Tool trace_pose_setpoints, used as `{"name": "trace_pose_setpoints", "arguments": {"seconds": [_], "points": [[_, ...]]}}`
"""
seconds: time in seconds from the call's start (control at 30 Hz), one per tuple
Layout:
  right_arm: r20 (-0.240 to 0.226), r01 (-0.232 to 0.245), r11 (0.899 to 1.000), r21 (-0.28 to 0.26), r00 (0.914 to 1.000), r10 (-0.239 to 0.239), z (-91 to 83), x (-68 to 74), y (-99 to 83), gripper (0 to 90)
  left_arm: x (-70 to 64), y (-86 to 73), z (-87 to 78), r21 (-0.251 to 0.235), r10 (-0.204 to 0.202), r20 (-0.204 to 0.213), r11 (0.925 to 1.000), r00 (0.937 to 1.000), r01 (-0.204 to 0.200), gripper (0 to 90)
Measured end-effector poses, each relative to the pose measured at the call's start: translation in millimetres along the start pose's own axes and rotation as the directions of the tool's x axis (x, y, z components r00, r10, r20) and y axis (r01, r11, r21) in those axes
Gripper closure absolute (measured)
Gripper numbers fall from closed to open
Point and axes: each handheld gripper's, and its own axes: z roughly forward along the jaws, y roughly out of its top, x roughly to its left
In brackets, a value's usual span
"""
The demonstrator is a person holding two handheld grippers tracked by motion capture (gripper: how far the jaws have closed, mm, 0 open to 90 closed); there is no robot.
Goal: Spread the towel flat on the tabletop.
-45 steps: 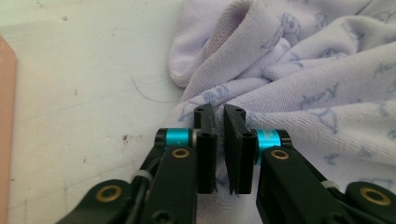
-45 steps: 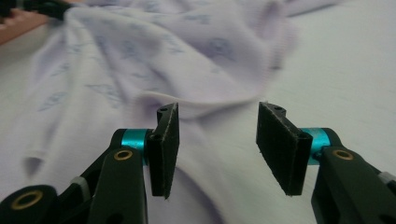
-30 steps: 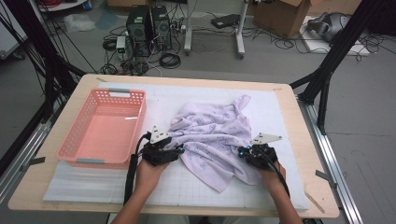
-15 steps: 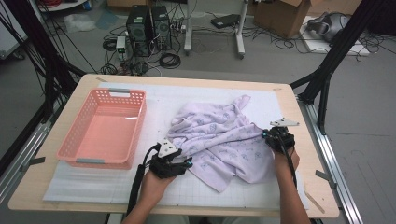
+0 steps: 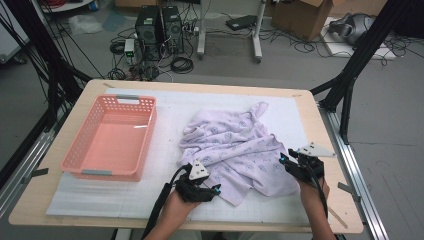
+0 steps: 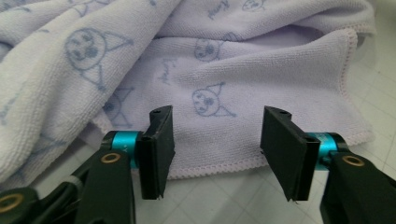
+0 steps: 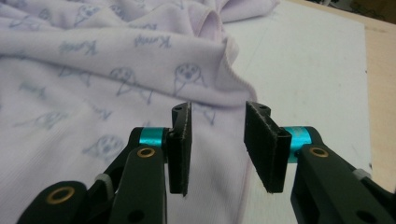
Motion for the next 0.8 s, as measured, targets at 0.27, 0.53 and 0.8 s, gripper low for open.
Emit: {"name": "trace_pose_setpoints", "arguments": {"seconds": [0.27,0.53,0.8], "points": [[-0.064,-0.054,0.998,0.022,0.9964,0.055,-22.8,-0.7,-32.2,47.7,-8.0,0.8,4.0,0.031,0.073,-0.036,0.9969,0.9967,-0.072,38.2],[-0.096,-0.062,0.998,0.026,0.9933,0.064,-30.7,-6.2,-43.7,45.0,-8.7,0.3,1.9,0.017,0.112,-0.015,0.9936,0.9936,-0.112,80.5],[-0.120,-0.075,0.996,0.044,0.9896,0.079,-30.8,-8.0,-49.2,42.9,28.5,-15.2,-33.7,0.002,-0.007,-0.069,1.0000,0.9976,0.007,84.8]]}}
